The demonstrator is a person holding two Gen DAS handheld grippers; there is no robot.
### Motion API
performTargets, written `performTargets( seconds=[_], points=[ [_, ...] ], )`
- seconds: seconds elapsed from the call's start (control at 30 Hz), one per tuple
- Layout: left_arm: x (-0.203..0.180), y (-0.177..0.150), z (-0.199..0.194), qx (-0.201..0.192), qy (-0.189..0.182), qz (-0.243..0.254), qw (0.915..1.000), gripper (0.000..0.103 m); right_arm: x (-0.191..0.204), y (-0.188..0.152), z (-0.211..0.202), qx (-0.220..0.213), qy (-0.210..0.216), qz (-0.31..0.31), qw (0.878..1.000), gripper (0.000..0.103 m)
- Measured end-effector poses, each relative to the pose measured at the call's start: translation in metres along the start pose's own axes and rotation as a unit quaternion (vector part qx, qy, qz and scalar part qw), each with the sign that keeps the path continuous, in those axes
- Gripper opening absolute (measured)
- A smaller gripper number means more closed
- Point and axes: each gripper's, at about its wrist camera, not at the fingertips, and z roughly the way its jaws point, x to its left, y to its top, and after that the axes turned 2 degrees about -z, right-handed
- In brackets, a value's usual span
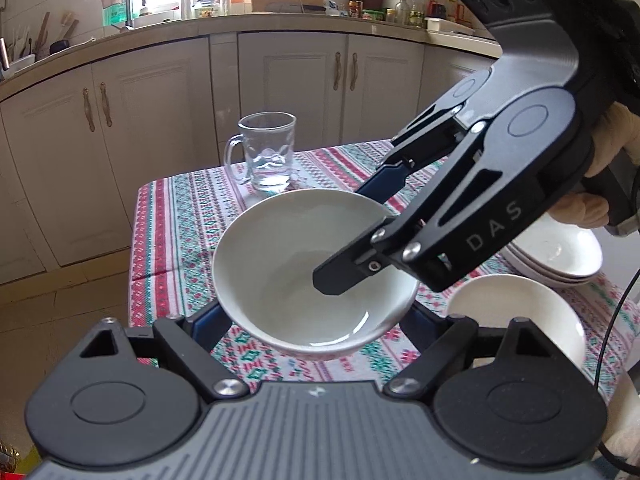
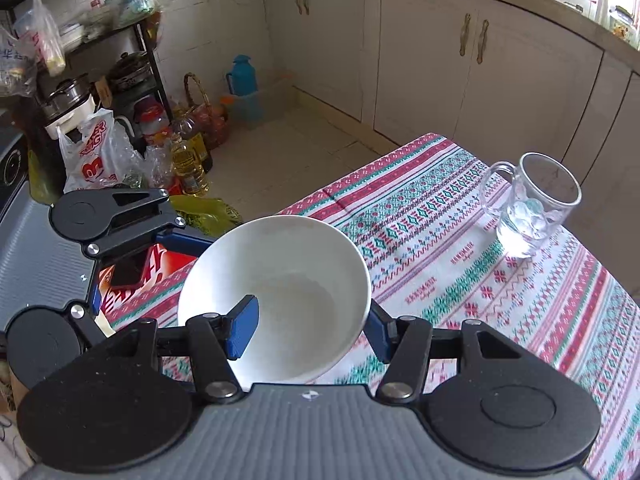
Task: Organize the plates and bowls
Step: 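Lower the nested bowls into the third bowl and open the right gripper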
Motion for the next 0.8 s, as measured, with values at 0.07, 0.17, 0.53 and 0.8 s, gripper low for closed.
performTargets(
  seconds=[0.07,0.17,0.53,0.8],
  points=[
    [-0.008,0.001,-0.006,-0.001,-0.005,0.003,1.0,0.089,0.004,-0.007,-0.01,-0.003,-0.004,-0.002,1.0,0.062],
    [-0.021,0.002,-0.015,-0.006,-0.01,0.013,0.9998,0.089,0.01,-0.018,-0.025,-0.008,-0.012,-0.001,1.0,0.062],
    [-0.065,0.002,-0.03,-0.013,-0.045,0.038,0.9982,0.089,0.017,-0.064,-0.071,-0.021,-0.039,0.023,0.999,0.063],
    [-0.088,-0.008,-0.03,0.001,-0.061,0.041,0.9973,0.089,0.024,-0.091,-0.092,-0.022,-0.049,0.028,0.998,0.063]
  ],
)
